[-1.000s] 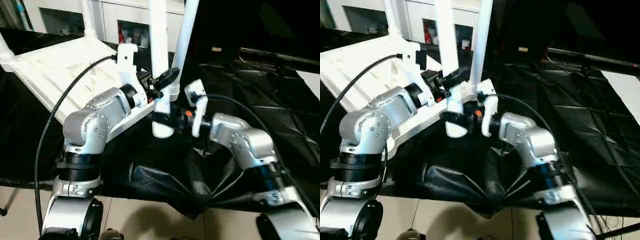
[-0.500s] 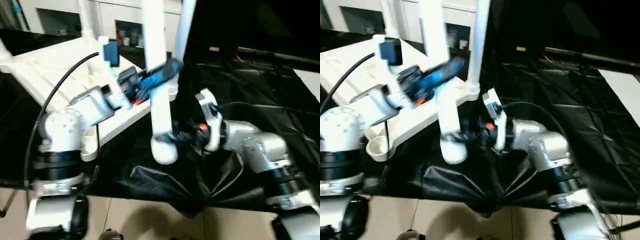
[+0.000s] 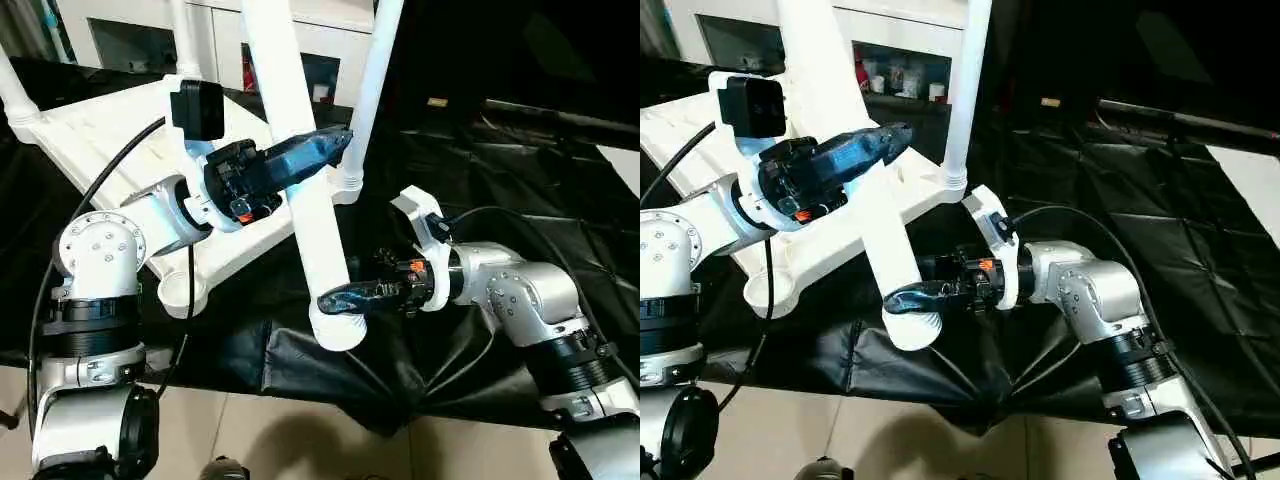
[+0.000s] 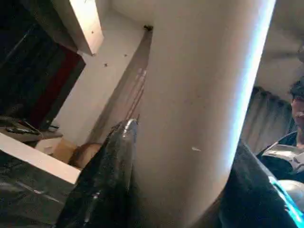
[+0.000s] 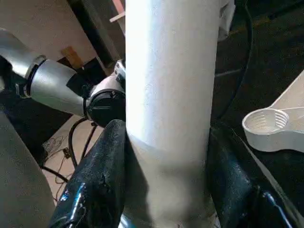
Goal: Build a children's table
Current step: Pick table leg
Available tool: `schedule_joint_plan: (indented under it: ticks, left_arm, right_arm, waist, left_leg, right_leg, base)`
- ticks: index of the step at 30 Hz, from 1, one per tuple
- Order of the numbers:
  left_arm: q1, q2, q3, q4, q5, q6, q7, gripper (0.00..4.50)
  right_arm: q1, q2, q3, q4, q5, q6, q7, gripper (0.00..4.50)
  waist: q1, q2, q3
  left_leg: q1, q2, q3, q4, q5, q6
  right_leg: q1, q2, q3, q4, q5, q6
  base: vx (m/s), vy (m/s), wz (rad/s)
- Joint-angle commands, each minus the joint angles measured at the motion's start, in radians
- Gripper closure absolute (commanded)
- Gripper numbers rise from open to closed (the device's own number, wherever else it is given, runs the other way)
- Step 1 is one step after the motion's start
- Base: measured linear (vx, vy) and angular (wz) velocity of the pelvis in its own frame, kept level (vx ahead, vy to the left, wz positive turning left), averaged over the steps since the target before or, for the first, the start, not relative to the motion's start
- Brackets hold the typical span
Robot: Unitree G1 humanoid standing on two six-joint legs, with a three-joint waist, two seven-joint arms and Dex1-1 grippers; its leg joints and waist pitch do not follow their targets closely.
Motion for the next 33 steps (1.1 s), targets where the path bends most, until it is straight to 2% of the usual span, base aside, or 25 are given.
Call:
schedule_joint_plan:
  ticks: [1,5,6,8,9,10,11,13,14,15,16,17,19,20,21,23,24,25,26,27,28,33]
  left_arm:
    - [-0.014,-0.012,-0.029,-0.006,0.018,-0.017,-0.003,2.46]
    - [-0.010,-0.021,-0.037,-0.009,0.046,-0.044,0.024,2.55]
    - [0.006,-0.029,-0.054,-0.025,0.081,-0.075,0.047,2.55]
    - [0.020,-0.031,-0.081,-0.029,0.132,-0.115,0.064,2.60]
    - [0.023,-0.030,-0.088,-0.028,0.147,-0.128,0.068,2.60]
    - [0.031,-0.030,-0.113,-0.022,0.204,-0.175,0.088,2.61]
    - [0.031,-0.030,-0.113,-0.022,0.204,-0.175,0.088,2.62]
    - [0.029,-0.041,-0.157,0.007,0.351,-0.305,0.193,2.65]
    - [0.026,-0.045,-0.158,0.014,0.370,-0.322,0.218,2.65]
    - [0.017,-0.055,-0.161,0.033,0.426,-0.371,0.290,2.65]
    - [0.010,-0.061,-0.165,0.046,0.472,-0.413,0.346,2.66]
    - [0.010,-0.061,-0.165,0.046,0.472,-0.413,0.346,2.66]
    - [-0.009,-0.083,-0.157,0.068,0.548,-0.481,0.472,2.66]
    - [-0.009,-0.083,-0.157,0.068,0.548,-0.481,0.472,2.66]
    - [-0.024,-0.109,-0.132,0.064,0.552,-0.485,0.539,2.66]
    - [-0.033,-0.115,-0.129,0.060,0.562,-0.489,0.564,2.66]
    - [-0.043,-0.121,-0.129,0.059,0.572,-0.496,0.582,2.66]
    - [-0.045,-0.122,-0.129,0.059,0.573,-0.498,0.584,2.66]
    - [-0.046,-0.123,-0.128,0.059,0.574,-0.499,0.586,2.66]
    - [-0.051,-0.127,-0.127,0.060,0.577,-0.505,0.591,2.66]
    - [-0.057,-0.132,-0.124,0.058,0.572,-0.502,0.591,2.67]
    - [-0.061,-0.141,-0.121,0.057,0.572,-0.508,0.588,2.67]
  right_arm:
    - [0.014,-0.021,-0.008,0.001,-0.026,-0.037,-0.023,2.59]
    - [0.019,-0.015,-0.003,0.000,-0.047,-0.066,-0.035,2.59]
    - [0.021,0.003,-0.012,0.011,-0.062,-0.087,-0.063,2.59]
    - [0.015,0.024,-0.029,0.035,-0.080,-0.110,-0.112,2.04]
    - [0.013,0.030,-0.034,0.042,-0.085,-0.118,-0.127,2.04]
    - [0.004,0.054,-0.053,0.065,-0.098,-0.145,-0.178,1.90]
    - [0.004,0.054,-0.053,0.065,-0.098,-0.145,-0.178,1.82]
    - [-0.015,0.106,-0.078,0.102,-0.160,-0.234,-0.321,1.64]
    - [-0.020,0.115,-0.082,0.111,-0.171,-0.245,-0.352,1.64]
    - [-0.035,0.138,-0.091,0.137,-0.206,-0.275,-0.442,1.60]
    - [-0.048,0.152,-0.090,0.159,-0.243,-0.304,-0.510,1.59]
    - [-0.048,0.152,-0.090,0.159,-0.243,-0.304,-0.510,1.59]
    - [-0.074,0.193,-0.101,0.204,-0.285,-0.309,-0.654,1.59]
    - [-0.074,0.193,-0.101,0.204,-0.285,-0.309,-0.654,1.59]
    - [-0.083,0.224,-0.100,0.219,-0.298,-0.303,-0.715,1.59]
    - [-0.083,0.238,-0.092,0.224,-0.303,-0.300,-0.728,1.59]
    - [-0.085,0.250,-0.084,0.232,-0.311,-0.301,-0.736,1.59]
    - [-0.085,0.252,-0.082,0.234,-0.312,-0.301,-0.737,1.59]
    - [-0.086,0.254,-0.082,0.236,-0.313,-0.302,-0.738,1.59]
    - [-0.088,0.258,-0.079,0.243,-0.318,-0.306,-0.740,1.87]
    - [-0.091,0.264,-0.075,0.254,-0.320,-0.308,-0.740,1.93]
    - [-0.096,0.276,-0.080,0.275,-0.323,-0.320,-0.745,1.93]
  waist:
    - [0.003,0.031,-0.081]
    - [0.002,0.031,-0.081]
    - [0.001,0.036,-0.080]
    - [0.000,0.034,-0.080]
    - [0.000,0.030,-0.079]
    - [0.000,0.034,-0.080]
    - [0.000,0.034,-0.080]
    - [-0.005,0.041,-0.078]
    - [-0.006,0.040,-0.080]
    - [-0.009,0.041,-0.080]
    - [-0.007,0.037,-0.081]
    - [-0.008,0.040,-0.081]
    - [-0.010,0.030,-0.083]
    - [-0.010,0.030,-0.083]
    - [-0.013,0.028,-0.083]
    - [-0.012,0.030,-0.084]
    - [-0.011,0.027,-0.085]
    - [-0.013,0.017,-0.085]
    - [-0.012,0.022,-0.085]
    - [-0.012,0.020,-0.084]
    - [-0.012,0.021,-0.084]
    - [-0.013,0.021,-0.081]
  left_leg:
    - [0.017,0.014,-0.008,-0.065,-0.155,-0.030]
    - [0.017,0.014,-0.009,-0.065,-0.164,-0.035]
    - [0.018,0.015,-0.011,-0.066,-0.173,-0.036]
    - [0.017,0.015,-0.012,-0.066,-0.176,-0.038]
    - [0.016,0.015,-0.012,-0.067,-0.174,-0.039]
    - [0.020,0.018,-0.014,-0.068,-0.175,-0.041]
    - [0.020,0.018,-0.014,-0.068,-0.175,-0.041]
    - [0.019,0.017,-0.015,-0.070,-0.182,-0.058]
    - [0.021,0.015,-0.015,-0.069,-0.185,-0.062]
    - [0.019,0.017,-0.017,-0.071,-0.183,-0.069]
    - [0.018,0.016,-0.018,-0.071,-0.180,-0.072]
    - [0.018,0.017,-0.019,-0.071,-0.175,-0.074]
    - [0.014,0.016,-0.020,-0.072,-0.146,-0.069]
    - [0.014,0.016,-0.020,-0.072,-0.146,-0.069]
    - [0.013,0.016,-0.017,-0.071,-0.140,-0.065]
    - [0.011,0.016,-0.019,-0.071,-0.129,-0.064]
    - [0.011,0.016,-0.017,-0.070,-0.111,-0.053]
    - [0.010,0.016,-0.015,-0.070,-0.107,-0.049]
    - [0.010,0.015,-0.016,-0.070,-0.102,-0.046]
    - [0.010,0.016,-0.015,-0.070,-0.104,-0.045]
    - [0.010,0.015,-0.015,-0.069,-0.107,-0.044]
    - [0.010,0.015,-0.014,-0.071,-0.127,-0.046]
  right_leg:
    - [0.058,-0.059,0.024,-0.062,-0.062,-0.238]
    - [0.060,-0.060,0.024,-0.063,-0.086,-0.235]
    - [0.058,-0.061,0.023,-0.067,-0.100,-0.233]
    - [0.059,-0.061,0.021,-0.066,-0.104,-0.233]
    - [0.059,-0.062,0.022,-0.068,-0.122,-0.225]
    - [0.057,-0.065,0.022,-0.072,-0.141,-0.215]
    - [0.057,-0.065,0.022,-0.072,-0.141,-0.215]
    - [0.053,-0.064,0.021,-0.077,-0.171,-0.192]
    - [0.055,-0.063,0.019,-0.075,-0.176,-0.188]
    - [0.055,-0.063,0.018,-0.075,-0.181,-0.180]
    - [0.059,-0.065,0.017,-0.075,-0.181,-0.175]
    - [0.057,-0.065,0.017,-0.074,-0.179,-0.172]
    - [0.061,-0.062,0.016,-0.067,-0.136,-0.172]
    - [0.061,-0.062,0.016,-0.067,-0.136,-0.172]
    - [0.060,-0.062,0.016,-0.065,-0.120,-0.175]
    - [0.062,-0.064,0.015,-0.062,-0.102,-0.178]
    - [0.061,-0.064,0.015,-0.059,-0.075,-0.183]
    - [0.061,-0.063,0.015,-0.060,-0.069,-0.183]
    - [0.062,-0.064,0.015,-0.059,-0.063,-0.184]
    - [0.061,-0.064,0.015,-0.060,-0.064,-0.184]
    - [0.062,-0.065,0.015,-0.060,-0.063,-0.184]
    - [0.061,-0.066,0.016,-0.065,-0.098,-0.180]
  base:
    - [0.000,0.000,0.00]
    - [0.000,0.000,0.00]
    - [0.000,0.000,0.00]
    - [0.000,0.000,0.00]
    - [0.000,0.000,0.00]
    - [0.000,0.000,0.00]
    - [0.000,0.000,0.00]
    - [0.000,0.000,0.00]
    - [0.000,0.000,0.00]
    - [0.000,0.000,0.00]
    - [0.000,0.000,0.00]
    - [0.000,0.000,0.00]
    - [0.000,0.000,0.00]
    - [0.000,0.000,0.00]
    - [0.000,0.000,0.00]
    - [0.000,0.000,0.00]
    - [0.000,0.000,0.00]
    - [0.000,0.000,0.00]
    - [0.000,0.000,0.00]
    - [0.000,0.000,0.00]
    - [0.000,0.000,0.00]
    - [0.000,0.000,0.00]
